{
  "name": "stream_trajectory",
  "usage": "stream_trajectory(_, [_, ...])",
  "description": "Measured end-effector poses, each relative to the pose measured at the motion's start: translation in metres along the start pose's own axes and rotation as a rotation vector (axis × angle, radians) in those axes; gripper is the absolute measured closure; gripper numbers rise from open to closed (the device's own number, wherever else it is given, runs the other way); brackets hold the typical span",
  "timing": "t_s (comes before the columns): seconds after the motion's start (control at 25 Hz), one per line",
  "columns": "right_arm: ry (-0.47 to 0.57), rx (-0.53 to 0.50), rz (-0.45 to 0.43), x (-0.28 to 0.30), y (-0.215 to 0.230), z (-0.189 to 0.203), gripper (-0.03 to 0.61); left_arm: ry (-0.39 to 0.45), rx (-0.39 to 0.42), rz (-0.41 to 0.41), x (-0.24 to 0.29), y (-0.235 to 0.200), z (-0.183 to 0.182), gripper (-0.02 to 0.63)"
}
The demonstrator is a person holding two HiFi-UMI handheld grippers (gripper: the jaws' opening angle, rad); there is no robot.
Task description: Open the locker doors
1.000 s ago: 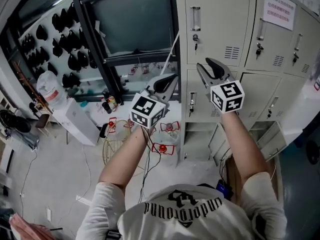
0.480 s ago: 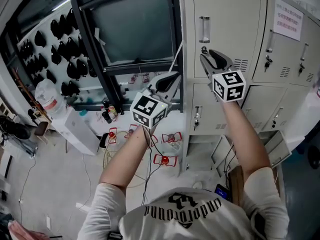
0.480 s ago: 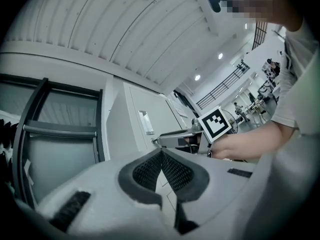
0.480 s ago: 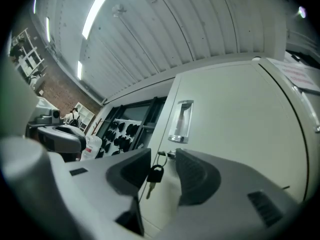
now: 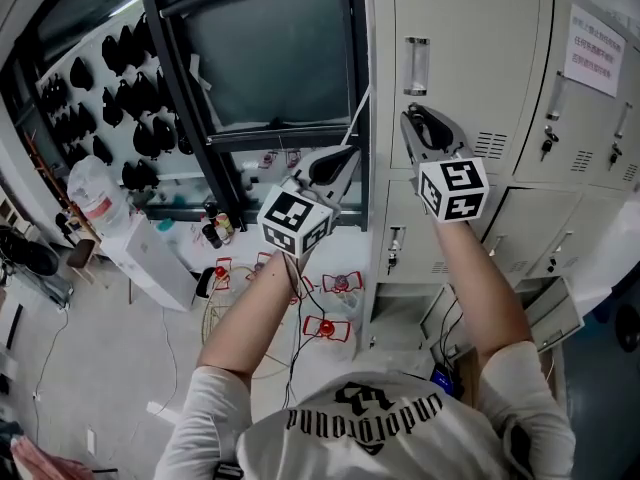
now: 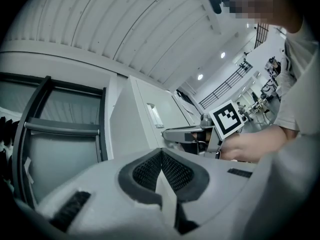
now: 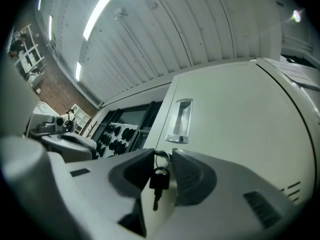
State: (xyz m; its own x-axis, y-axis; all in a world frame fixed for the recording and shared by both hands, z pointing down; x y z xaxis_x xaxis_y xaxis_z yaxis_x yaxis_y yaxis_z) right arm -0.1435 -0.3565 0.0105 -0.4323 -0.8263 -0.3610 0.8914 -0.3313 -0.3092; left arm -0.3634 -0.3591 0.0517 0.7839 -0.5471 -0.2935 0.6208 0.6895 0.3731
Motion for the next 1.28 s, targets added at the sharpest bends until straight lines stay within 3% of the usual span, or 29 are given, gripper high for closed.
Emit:
stream_trajectory(0.44, [-0.009,-0.001,0.017,-0.032,-0.012,-0.015,0.471,0.01,-0.02,0.019,-0.02,0.017,-0.008,0.606])
stream_trajectory(0.76, [-0.023,0.014,0.038,-0.095,-0.018,-0.042,0.485,0.035,-0.065,0.094,-0.018,0.057,-0.018,0.606])
stream_trajectory(1.28, [-0.019,0.086,-0.037,-0.202,0.023,-0.075,0.472,0.071,-0.088,0.14,0.028,0.123,-0.037,0.606])
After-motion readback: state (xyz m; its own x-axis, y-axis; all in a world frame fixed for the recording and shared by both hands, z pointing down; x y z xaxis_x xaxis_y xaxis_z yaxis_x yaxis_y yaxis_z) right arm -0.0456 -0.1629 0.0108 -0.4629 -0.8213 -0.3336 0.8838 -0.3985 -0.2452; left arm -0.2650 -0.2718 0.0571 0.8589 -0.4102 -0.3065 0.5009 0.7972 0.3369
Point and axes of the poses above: the fingertips, and each gripper's own axes: x forward along the fingers, y to its right, z out of its underside, the point moved 10 cm from there along -x, backward along the fingers, and after that the axes turned 3 degrees about -z, right-handed, at the moved point
